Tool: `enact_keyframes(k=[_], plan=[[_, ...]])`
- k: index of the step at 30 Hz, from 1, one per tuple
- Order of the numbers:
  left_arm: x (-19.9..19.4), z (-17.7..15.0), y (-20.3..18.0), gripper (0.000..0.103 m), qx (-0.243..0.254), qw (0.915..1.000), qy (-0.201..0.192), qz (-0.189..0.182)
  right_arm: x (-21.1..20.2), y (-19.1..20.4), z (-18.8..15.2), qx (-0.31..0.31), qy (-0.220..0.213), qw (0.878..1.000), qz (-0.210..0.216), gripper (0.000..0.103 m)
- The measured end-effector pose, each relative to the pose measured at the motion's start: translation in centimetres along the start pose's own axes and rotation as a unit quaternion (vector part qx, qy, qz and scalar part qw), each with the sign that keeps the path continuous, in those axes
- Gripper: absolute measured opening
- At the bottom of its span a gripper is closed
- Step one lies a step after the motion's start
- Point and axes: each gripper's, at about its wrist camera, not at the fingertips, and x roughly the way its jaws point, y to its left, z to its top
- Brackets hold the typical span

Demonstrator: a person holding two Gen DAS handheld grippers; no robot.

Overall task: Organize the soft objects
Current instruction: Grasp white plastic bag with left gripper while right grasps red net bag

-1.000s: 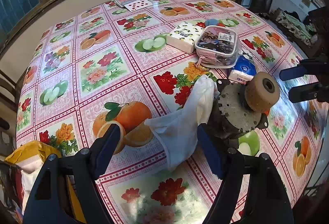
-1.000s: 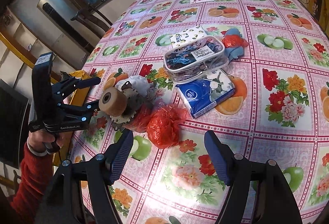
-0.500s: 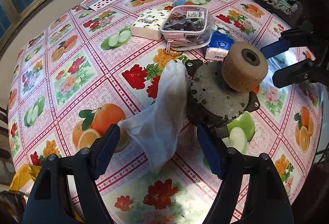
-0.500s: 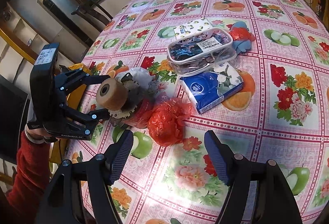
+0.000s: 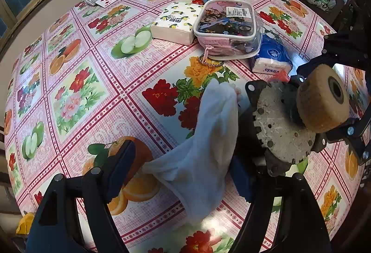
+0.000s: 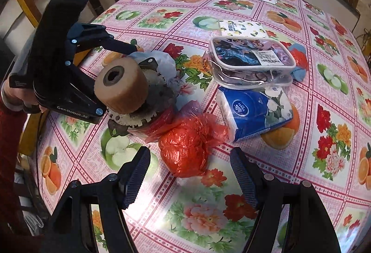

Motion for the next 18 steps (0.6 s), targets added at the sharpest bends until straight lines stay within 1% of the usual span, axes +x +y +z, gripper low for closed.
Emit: enact_keyframes(k=[5,7,8,9,10,11,12,13,14,18], plan=[[0.3,0.4,0.4,0.077,-0.013,0.9999,0.004,0.001,2.1,0.5,0.9,-0.032,0.023,0.999,-0.022,0.07],[0.3,0.3,0.5,0.077,-0.021,0.9998,0.004,0.003,2.1,0.7,0.8,-0.043,0.017,0.998,-0.035,0.067],[0.3,0.2,0.6,0.076,-0.029,0.9996,0.005,0.003,2.0,0.6,0.7,-0.04,0.014,0.999,-0.034,0.059],[0.3,0.1,0.6,0.067,-0.037,0.9993,0.004,-0.003,1.9,0.5,0.7,-0.038,0.011,0.999,-0.037,0.047],[0.1,0.0,0.5,0.06,-0.045,0.9989,0.002,-0.013,1.7,0.5,0.6,-0.037,0.008,0.999,-0.037,0.044],[-0.1,-0.1,0.3,0.043,-0.053,0.9984,0.0,-0.018,1.6,0.3,0.4,-0.034,0.007,0.999,-0.037,0.044],[-0.3,-0.1,0.1,0.026,-0.057,0.9983,0.0,-0.01,1.5,0.4,0.2,-0.034,0.005,0.999,-0.04,0.044],[-0.4,-0.2,-0.1,0.021,-0.065,0.9979,0.001,-0.006,1.3,0.4,-0.1,-0.034,0.003,0.999,-0.041,0.043],[-0.5,-0.3,-0.1,0.019,-0.075,0.9972,0.001,-0.003,1.2,0.4,-0.4,-0.031,0.001,0.999,-0.039,0.043],[-0.7,-0.8,-0.2,0.012,-0.101,0.9949,-0.002,-0.003,0.4,-0.2,-1.6,-0.006,-0.008,1.0,-0.026,0.043]])
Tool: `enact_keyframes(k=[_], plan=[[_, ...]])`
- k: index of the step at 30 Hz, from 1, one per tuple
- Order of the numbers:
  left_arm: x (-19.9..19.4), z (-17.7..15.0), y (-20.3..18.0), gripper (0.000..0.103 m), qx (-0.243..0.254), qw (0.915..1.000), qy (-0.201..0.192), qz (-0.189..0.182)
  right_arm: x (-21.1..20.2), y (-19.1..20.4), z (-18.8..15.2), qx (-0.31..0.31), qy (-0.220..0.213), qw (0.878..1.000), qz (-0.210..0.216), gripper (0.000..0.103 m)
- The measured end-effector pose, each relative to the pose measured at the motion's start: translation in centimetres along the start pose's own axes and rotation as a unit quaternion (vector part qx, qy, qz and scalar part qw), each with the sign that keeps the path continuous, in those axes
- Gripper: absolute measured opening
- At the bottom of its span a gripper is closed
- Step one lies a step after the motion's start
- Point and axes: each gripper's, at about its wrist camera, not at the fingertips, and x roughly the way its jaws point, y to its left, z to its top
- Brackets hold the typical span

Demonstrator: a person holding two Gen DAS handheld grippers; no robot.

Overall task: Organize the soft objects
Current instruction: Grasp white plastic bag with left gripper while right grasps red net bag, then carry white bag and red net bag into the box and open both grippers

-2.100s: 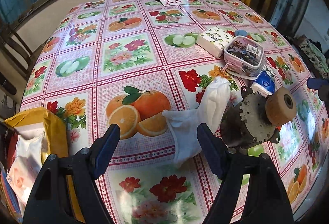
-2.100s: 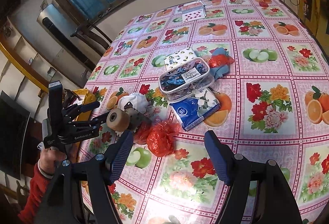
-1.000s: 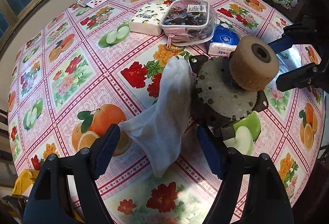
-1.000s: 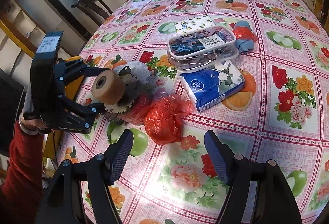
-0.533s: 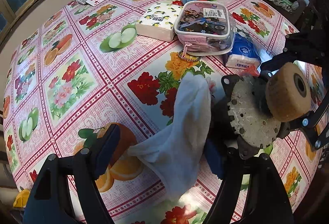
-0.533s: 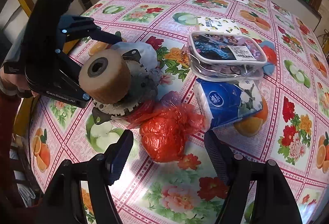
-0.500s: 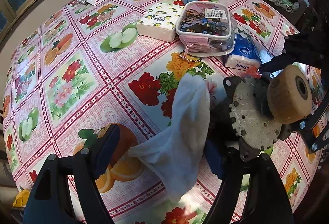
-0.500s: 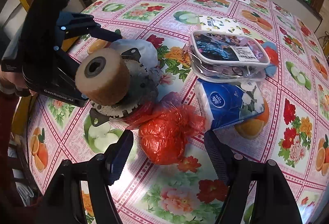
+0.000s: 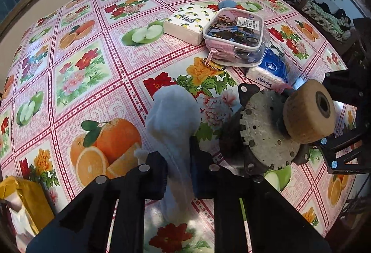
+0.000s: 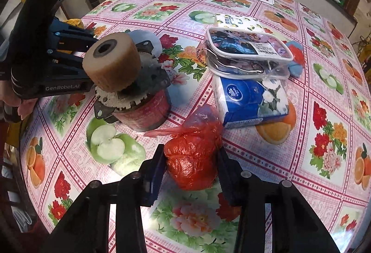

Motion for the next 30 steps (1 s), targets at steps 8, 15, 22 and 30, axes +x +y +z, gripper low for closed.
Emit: enact_keyframes(k=[8,15,22,30], plan=[[-3.3,-2.0,-0.8,0.01,-0.04,0.9973,-0.045,0.041,-1.9,-0.7,-2.0,0.042,-0.021,0.999,0.028,0.043],[-6.9,-5.0,-0.7,0.01,-0.1,0.9891,-0.083,0.07,-5.3,2.1,-2.6,0.023,-0.045,0.998,0.036,0.043],[-10.4,-8.3,1.5,0.01,-0.14,0.9755,-0.108,0.131,-7.5,7.0,-0.8,-0.006,-0.063,0.995,0.072,0.043],[-13.7,-12.8,6.2,0.011,-0.194,0.9611,-0.113,0.161,-7.1,14.9,3.4,-0.045,-0.081,0.989,0.112,0.043]])
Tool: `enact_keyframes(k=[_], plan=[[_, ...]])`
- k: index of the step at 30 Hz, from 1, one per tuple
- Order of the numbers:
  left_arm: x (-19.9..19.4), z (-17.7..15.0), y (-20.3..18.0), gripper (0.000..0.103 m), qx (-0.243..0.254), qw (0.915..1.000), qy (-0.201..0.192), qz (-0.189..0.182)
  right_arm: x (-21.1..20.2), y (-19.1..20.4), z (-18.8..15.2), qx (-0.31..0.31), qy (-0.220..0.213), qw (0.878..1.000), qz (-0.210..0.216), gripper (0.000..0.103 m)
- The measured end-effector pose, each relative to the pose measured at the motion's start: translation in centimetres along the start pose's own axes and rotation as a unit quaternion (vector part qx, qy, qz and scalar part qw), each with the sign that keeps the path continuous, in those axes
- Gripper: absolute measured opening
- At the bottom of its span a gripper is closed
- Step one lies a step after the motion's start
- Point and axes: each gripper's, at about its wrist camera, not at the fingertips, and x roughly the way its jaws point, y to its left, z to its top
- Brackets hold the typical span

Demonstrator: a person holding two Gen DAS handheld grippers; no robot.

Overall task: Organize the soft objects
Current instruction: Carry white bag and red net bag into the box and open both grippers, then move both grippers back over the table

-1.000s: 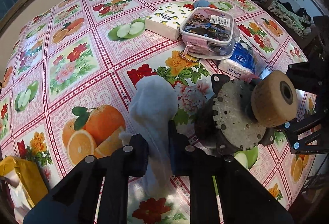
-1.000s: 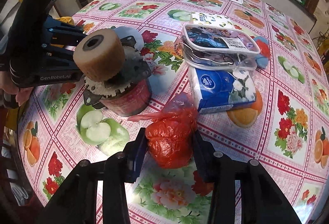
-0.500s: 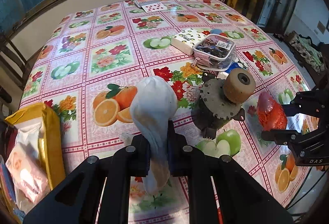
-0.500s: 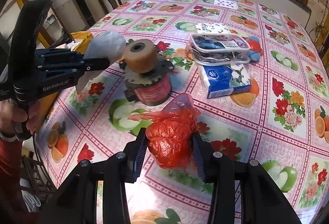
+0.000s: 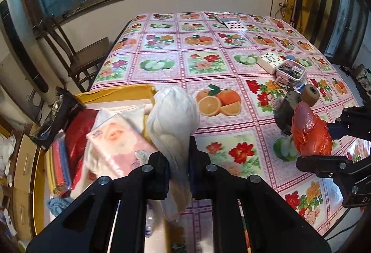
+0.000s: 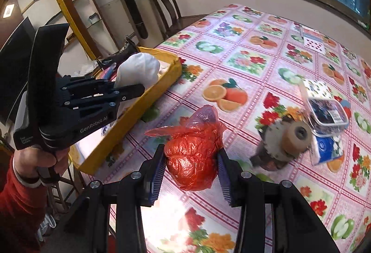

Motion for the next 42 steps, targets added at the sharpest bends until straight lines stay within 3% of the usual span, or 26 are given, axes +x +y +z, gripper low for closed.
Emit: enact_keyframes(k=[7,13,19,26,28,31,35,42], plan=[[-0.4,-1.2,7.2,0.011,-0.061,0.9972,0.004,0.044,4.5,5.5,5.4,-0.012,0.002,0.999,0.033,0.043],[0.4,-2.4,10.6,0.011,-0.085,0.9944,0.019,0.059,9.5,9.0,9.2,-0.003,0.021,0.998,0.056,0.043],[2.4,-4.1,12.9,0.011,-0.113,0.991,0.045,0.056,12.9,13.7,10.0,-0.029,0.048,0.995,0.077,0.042],[4.1,-4.5,13.9,0.012,-0.117,0.9897,0.058,0.06,16.5,13.8,10.5,0.001,0.071,0.994,0.078,0.045],[3.5,-4.4,14.0,0.012,-0.123,0.9892,0.052,0.059,16.0,13.2,10.4,0.01,0.066,0.992,0.105,0.049],[1.7,-4.3,14.4,0.016,-0.135,0.9874,0.034,0.074,14.7,12.7,10.2,0.02,0.05,0.991,0.124,0.064],[0.0,-4.5,14.4,0.036,-0.135,0.9871,0.017,0.084,12.7,12.4,9.8,0.014,0.038,0.993,0.109,0.065],[-1.6,-4.4,12.9,0.036,-0.127,0.9882,-0.004,0.086,8.5,9.9,7.8,0.043,0.01,0.988,0.148,0.065]])
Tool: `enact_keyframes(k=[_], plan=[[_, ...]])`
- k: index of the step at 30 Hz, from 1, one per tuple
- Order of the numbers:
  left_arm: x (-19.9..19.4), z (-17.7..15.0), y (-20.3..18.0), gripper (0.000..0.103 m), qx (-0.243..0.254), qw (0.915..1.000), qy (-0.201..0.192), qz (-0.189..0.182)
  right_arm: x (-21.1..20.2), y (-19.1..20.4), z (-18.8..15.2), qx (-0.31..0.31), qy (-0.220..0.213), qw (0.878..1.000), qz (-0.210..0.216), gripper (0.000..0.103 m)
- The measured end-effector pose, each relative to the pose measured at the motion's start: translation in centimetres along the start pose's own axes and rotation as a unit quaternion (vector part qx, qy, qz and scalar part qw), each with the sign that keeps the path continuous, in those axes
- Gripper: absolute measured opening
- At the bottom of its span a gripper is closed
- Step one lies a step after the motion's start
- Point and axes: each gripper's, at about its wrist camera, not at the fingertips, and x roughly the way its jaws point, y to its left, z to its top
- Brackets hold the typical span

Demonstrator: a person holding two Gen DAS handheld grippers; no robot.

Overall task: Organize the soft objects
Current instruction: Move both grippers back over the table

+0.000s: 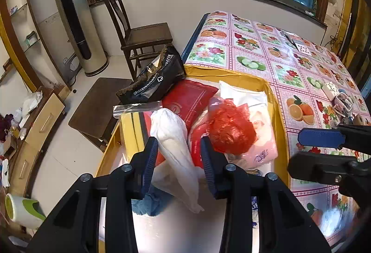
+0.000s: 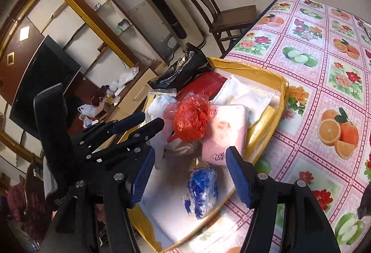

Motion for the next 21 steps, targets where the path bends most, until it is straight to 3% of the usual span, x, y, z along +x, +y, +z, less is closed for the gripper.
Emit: enact_keyframes(k=[3,6,8,9,21], plan=[[-0.7,-0.2,-1.4,0.036,0.001,0.9999,-0.014,0.002,-2.7,-1.3,-1.7,0.015,-0.02,1.0,0.014,0.068],[-1.7,-0.5,-3.6,0.039,0.008,0.9986,-0.043,0.032,-5.5,-2.4,-3.5,0.018,-0.048,0.999,0.007,0.071],[-2.3,-0.5,-5.2,0.07,0.004,0.9979,-0.056,0.033,-7.3,-3.4,-4.8,0.02,-0.058,0.998,-0.006,0.076],[-2.5,-0.5,-5.9,0.075,0.003,0.9977,-0.062,0.027,-8.2,-3.9,-5.4,0.024,-0.063,0.998,-0.009,0.077],[-4.0,0.1,-18.5,0.076,0.076,0.9923,-0.098,-0.006,-18.4,-13.5,-12.0,0.103,-0.123,0.984,-0.077,0.079]])
